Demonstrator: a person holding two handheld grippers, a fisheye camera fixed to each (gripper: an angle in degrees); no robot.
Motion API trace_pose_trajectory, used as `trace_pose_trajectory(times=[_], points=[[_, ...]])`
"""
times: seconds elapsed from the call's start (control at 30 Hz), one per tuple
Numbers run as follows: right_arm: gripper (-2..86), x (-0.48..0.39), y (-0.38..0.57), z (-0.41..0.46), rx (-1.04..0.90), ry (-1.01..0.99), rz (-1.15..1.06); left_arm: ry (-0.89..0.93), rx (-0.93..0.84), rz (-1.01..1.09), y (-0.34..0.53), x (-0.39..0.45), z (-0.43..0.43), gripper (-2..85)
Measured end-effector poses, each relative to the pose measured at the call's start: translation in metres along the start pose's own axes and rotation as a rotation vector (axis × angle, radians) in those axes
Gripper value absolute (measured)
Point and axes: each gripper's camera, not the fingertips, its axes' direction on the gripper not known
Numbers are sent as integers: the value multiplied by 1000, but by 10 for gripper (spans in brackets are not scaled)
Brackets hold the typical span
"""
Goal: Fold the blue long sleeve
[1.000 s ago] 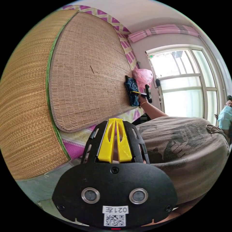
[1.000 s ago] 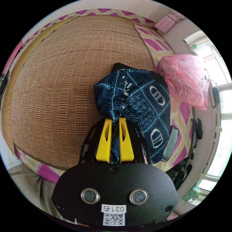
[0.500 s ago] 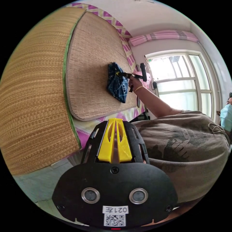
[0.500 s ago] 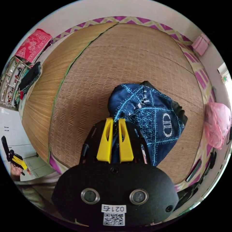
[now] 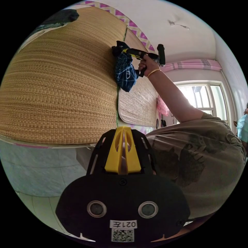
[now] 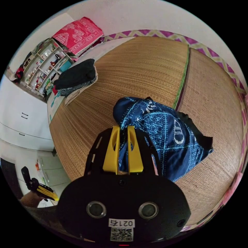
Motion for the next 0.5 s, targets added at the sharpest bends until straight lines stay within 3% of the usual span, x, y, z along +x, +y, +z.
trace_pose_trajectory(times=[0.17, 0.37, 0.5], points=[[82, 31, 20, -6, 2, -164, 88, 25, 17, -20, -6, -24, -10, -10], [88, 37, 35, 4, -4, -87, 92, 79, -28, -20, -33, -43, 1, -10], [134, 7, 24, 31, -2, 67, 32, 96, -25, 27, -61, -36, -1, -10]])
